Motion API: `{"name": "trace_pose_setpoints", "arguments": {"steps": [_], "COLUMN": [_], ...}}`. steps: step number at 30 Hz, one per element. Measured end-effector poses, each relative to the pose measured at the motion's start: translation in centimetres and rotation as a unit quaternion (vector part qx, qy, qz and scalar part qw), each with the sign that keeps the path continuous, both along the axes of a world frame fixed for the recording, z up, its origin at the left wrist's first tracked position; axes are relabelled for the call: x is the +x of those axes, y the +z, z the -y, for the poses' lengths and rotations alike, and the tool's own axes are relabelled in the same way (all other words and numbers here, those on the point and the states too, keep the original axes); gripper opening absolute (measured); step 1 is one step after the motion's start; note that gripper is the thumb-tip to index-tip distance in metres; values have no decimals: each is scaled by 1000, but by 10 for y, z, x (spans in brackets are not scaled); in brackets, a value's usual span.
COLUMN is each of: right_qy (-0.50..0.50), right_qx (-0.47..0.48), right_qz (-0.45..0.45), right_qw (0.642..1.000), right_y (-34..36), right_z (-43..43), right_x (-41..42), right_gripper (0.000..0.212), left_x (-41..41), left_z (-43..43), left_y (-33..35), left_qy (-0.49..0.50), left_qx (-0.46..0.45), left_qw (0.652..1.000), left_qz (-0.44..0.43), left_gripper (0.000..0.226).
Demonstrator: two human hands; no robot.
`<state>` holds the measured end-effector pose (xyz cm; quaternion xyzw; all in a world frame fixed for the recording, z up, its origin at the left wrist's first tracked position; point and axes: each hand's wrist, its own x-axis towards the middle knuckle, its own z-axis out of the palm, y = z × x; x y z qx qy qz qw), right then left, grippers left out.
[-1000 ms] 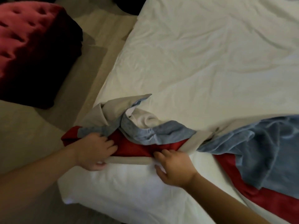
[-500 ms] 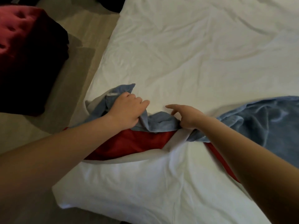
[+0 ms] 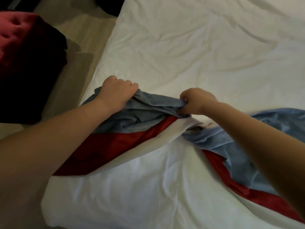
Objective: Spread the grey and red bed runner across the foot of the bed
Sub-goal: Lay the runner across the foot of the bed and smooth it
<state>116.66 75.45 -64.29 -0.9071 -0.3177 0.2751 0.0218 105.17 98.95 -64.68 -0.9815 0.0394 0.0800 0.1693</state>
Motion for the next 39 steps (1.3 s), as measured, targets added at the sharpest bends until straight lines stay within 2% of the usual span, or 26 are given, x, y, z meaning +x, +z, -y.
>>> {"name": "trace_pose_setpoints", "arguments": {"steps": [2,5,7,10,11,14,15,17,19,22,24,27,29,32,34,37,39], "right_qy": [-19,-99,-113,-96,-107,-134,-115,-41,35,98,113,140,172,220,234,245,239], "right_qx": [29,109,132,118,114,123,122,111,72,35,40,29,30,35,57,68,70], "right_qz": [69,140,100,-32,-43,-31,-31,-4,73,136,120,116,106,50,17,24,45], "right_qw": [997,979,980,988,987,983,985,993,994,985,986,983,979,974,970,967,967], "right_y": [11,18,12,0,-4,-12,-14,-19,-24,-27,-24,-15,-10,-11,-13,-20,-24], "right_z": [-7,-15,-16,1,13,56,69,88,97,101,110,127,137,153,163,171,168], "right_x": [18,49,63,73,75,76,72,63,55,47,40,29,19,0,-11,-17,-12], "right_gripper": [18,17,24,50,53,41,44,53,42,18,13,10,13,21,14,7,10], "left_x": [16,44,62,75,75,59,51,36,26,29,38,54,69,92,107,122,124], "left_z": [-5,-9,-3,17,28,78,97,129,145,144,130,103,87,78,83,98,111], "left_y": [6,15,18,17,15,0,-7,-24,-39,-35,-26,-7,4,16,17,8,1], "left_qy": [17,70,126,172,158,53,21,-4,23,19,-3,-2,30,44,53,66,59], "left_qx": [-1,-33,-56,-84,-102,-178,-187,-169,-125,-68,-70,-97,-117,-95,-87,-71,-60], "left_qw": [1000,994,987,979,978,972,973,985,992,997,993,991,989,990,991,994,995], "left_qz": [18,77,77,66,87,145,133,45,-18,30,90,96,81,96,90,53,60], "left_gripper": [24,21,23,38,38,33,39,56,62,41,27,11,17,21,21,22,23]}}
